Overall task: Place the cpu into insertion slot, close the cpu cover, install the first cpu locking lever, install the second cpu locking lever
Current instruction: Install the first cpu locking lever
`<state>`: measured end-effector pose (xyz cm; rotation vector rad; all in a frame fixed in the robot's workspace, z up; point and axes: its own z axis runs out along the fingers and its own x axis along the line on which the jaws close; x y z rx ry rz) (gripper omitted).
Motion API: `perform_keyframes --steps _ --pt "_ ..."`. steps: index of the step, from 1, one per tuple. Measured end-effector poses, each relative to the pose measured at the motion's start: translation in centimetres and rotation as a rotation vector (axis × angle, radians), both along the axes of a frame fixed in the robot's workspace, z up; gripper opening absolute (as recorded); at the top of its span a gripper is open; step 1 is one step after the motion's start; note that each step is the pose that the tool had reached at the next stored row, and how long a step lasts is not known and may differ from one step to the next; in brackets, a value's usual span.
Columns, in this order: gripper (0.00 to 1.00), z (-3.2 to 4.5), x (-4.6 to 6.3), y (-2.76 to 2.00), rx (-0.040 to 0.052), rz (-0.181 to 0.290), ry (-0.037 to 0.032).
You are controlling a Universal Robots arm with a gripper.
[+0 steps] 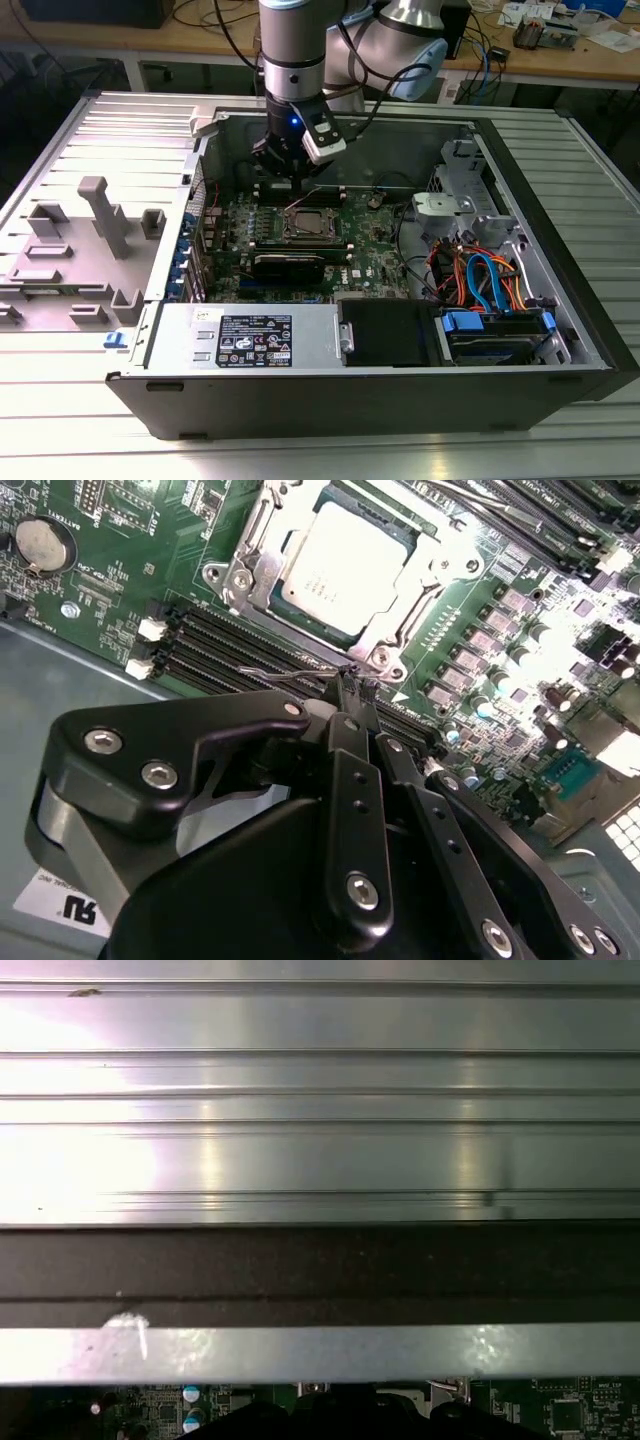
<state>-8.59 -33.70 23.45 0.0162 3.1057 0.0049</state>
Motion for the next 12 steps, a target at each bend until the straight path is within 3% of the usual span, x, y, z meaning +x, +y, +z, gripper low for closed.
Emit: perform_keyframes --steps 12 --pt "0.11 -0.45 1.1 0.12 -0.0002 -0.001 0.0013"
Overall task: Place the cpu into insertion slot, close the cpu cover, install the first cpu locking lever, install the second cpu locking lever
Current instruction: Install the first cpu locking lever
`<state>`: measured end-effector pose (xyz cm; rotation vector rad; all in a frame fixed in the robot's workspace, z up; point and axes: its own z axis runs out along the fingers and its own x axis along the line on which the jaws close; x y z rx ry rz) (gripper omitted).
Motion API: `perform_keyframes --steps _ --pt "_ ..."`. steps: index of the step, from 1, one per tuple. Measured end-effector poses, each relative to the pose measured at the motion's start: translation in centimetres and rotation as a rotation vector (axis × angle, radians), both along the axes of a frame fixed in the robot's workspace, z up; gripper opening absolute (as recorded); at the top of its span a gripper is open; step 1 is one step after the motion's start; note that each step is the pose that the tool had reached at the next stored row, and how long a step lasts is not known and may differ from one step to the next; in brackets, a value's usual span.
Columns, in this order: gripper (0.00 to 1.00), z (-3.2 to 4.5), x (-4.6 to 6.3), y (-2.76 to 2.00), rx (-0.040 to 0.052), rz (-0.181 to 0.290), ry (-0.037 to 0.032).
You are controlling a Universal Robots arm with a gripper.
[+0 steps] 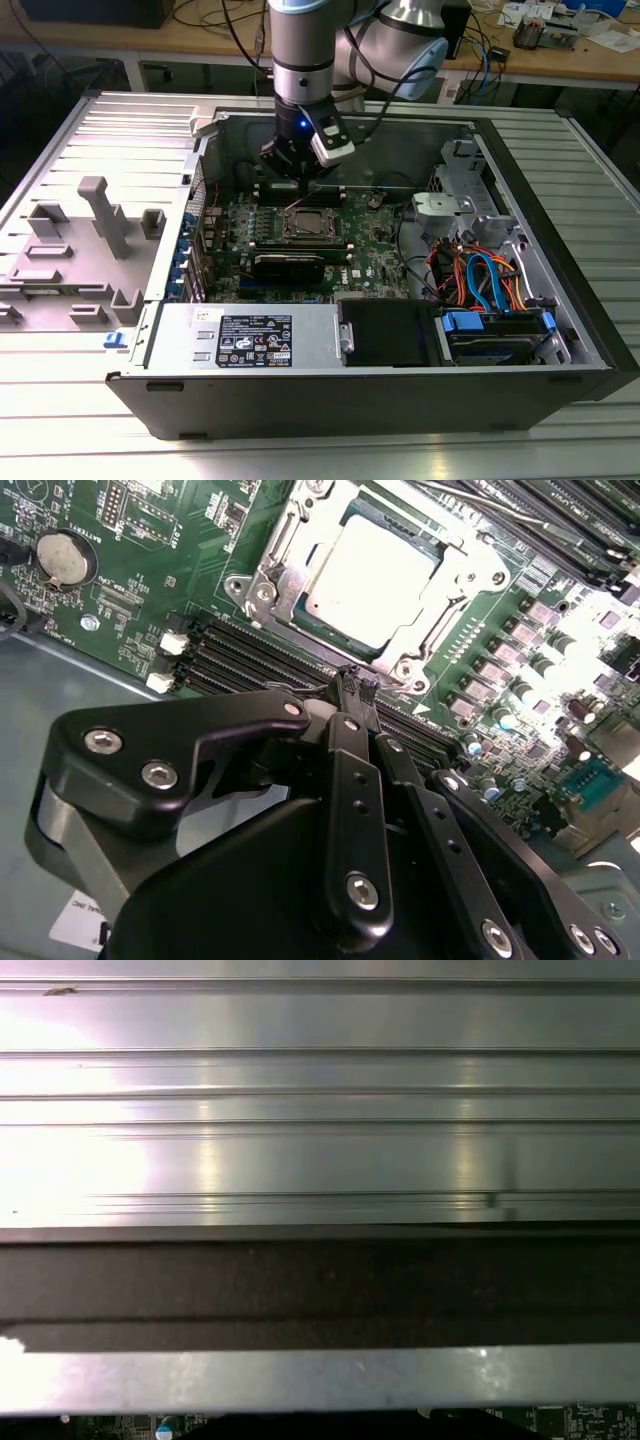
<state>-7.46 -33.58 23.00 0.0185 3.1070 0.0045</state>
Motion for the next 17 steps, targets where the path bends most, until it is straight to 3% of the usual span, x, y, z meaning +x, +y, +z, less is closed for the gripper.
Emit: perform_keyframes --steps 17 --pt "0.11 -0.94 1.2 0.2 -0.0005 0.0 0.0"
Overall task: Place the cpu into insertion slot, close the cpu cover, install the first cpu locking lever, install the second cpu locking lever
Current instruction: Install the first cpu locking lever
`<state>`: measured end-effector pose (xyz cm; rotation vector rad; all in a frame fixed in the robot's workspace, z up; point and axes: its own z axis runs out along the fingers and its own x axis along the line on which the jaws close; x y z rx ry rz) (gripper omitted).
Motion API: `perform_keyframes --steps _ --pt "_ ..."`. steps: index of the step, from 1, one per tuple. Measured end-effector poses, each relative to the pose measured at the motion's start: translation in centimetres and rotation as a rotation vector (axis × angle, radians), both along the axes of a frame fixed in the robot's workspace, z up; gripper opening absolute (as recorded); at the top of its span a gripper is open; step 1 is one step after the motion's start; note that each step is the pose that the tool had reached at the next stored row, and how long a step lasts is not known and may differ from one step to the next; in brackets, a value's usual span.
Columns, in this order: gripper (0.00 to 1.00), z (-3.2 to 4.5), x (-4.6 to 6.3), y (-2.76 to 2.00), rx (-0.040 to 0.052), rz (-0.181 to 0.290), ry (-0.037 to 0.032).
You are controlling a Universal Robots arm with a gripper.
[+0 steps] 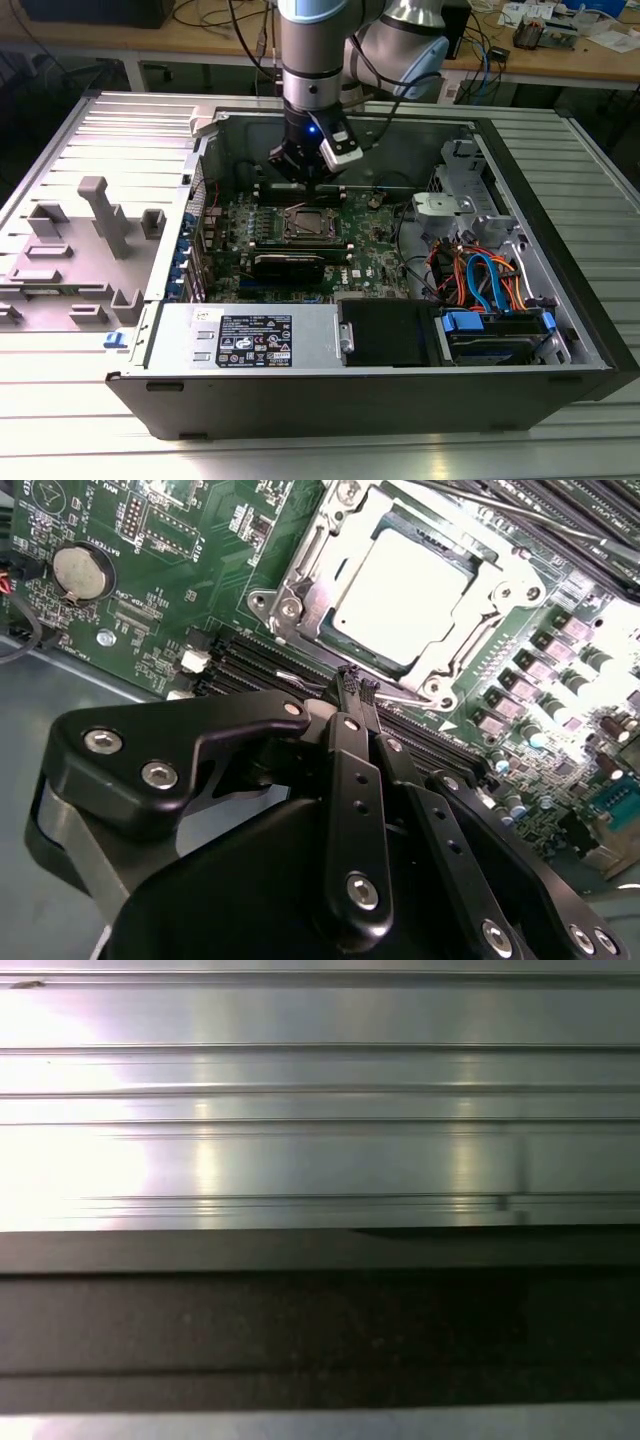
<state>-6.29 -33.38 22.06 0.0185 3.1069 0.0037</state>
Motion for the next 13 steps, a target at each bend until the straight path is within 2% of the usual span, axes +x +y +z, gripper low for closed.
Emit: perform_keyframes --steps 13 --pt "0.11 -0.59 0.7 0.19 -0.0027 0.0 0.0"
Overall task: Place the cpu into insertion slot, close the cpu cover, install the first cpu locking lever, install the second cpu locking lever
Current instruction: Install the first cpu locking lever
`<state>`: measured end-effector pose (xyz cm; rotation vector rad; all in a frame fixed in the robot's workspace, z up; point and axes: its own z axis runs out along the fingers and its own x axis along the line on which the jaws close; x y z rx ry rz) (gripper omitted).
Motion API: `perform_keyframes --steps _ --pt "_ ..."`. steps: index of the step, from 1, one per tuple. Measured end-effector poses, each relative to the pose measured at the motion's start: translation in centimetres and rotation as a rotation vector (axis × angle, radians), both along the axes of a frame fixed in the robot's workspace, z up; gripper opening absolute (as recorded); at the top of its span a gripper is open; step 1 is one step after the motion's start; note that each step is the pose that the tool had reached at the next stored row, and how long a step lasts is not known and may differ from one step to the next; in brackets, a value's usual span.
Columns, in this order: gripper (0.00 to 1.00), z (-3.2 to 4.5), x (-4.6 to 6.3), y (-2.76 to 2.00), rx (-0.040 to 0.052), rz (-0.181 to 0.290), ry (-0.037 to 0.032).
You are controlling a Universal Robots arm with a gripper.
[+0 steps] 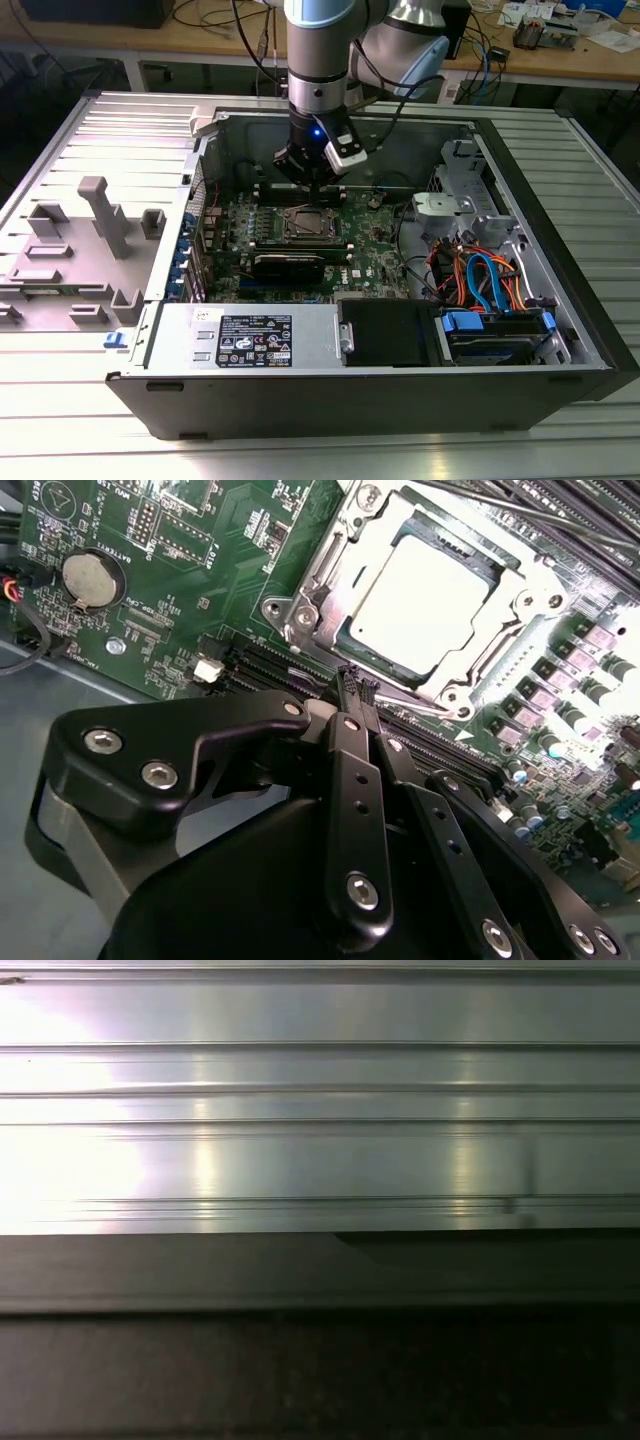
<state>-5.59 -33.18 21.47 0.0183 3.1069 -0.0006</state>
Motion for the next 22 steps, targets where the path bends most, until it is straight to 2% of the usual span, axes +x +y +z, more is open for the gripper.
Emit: perform_keyframes --steps 14,22 --pt "0.11 -0.66 0.75 0.23 -0.0063 0.0 -0.0001" --pt "0.11 -0.69 0.76 0.26 -0.0064 0.0 -0.0001"
